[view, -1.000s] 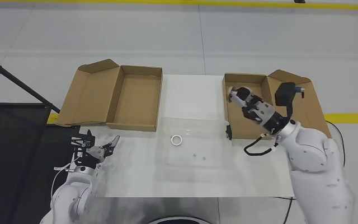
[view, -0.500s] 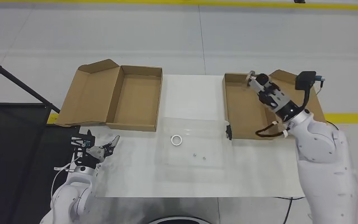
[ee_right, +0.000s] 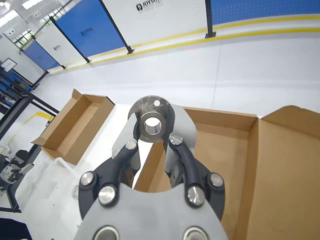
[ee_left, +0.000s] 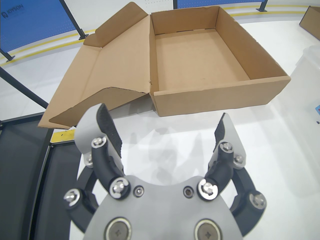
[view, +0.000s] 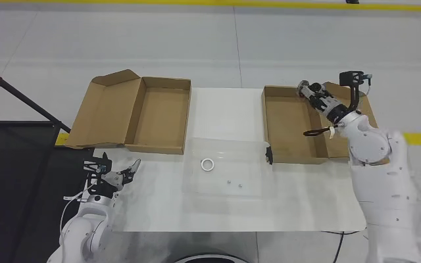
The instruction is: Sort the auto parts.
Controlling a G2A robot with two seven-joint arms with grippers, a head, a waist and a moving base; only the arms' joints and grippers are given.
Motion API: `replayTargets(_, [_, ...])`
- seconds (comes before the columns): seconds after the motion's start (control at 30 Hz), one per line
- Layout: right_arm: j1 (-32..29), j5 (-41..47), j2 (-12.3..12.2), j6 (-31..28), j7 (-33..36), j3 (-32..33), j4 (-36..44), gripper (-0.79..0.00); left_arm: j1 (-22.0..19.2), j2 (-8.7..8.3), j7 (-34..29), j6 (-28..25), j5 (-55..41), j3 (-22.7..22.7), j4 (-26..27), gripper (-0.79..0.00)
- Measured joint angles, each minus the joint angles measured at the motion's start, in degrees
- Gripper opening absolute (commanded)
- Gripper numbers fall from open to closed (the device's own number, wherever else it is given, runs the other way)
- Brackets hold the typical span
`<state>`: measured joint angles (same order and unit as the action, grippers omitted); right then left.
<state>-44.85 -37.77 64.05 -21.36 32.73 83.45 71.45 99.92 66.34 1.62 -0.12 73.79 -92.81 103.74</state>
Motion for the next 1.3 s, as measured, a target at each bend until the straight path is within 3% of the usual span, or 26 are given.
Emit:
replayTargets(0.43, [15.27, -10.58, 2.65, 2.79, 10.26, -15.13, -22.77, -0.785, 0.00, 0.00, 0.00, 0.00, 0.00, 0.00, 0.00, 0.000])
replayTargets(0.77, [20.95, -16.11, 5.15, 6.72, 15.92, -22.97, -31.45, -0.785, 0.00, 0.00, 0.00, 0.00, 0.00, 0.00, 0.00, 0.000])
replayTargets(1.1, [24.27, -16.33, 7.09, 6.92, 15.91, -26.31, -37.34, -0.785, 0.00, 0.00, 0.00, 0.00, 0.00, 0.00, 0.00, 0.000])
replayTargets(1.17, [24.61, -16.31, 7.32, 6.91, 15.77, -26.63, -37.98, -0.665, 0.00, 0.00, 0.00, 0.00, 0.00, 0.00, 0.00, 0.000])
replayTargets(1.23, [24.95, -16.26, 7.57, 6.91, 15.56, -26.94, -38.68, -0.634, 0.00, 0.00, 0.00, 0.00, 0.00, 0.00, 0.00, 0.000])
replayTargets(1.3, [25.24, -16.18, 7.79, 6.93, 15.39, -27.20, -39.30, -0.533, 0.00, 0.00, 0.00, 0.00, 0.00, 0.00, 0.00, 0.000])
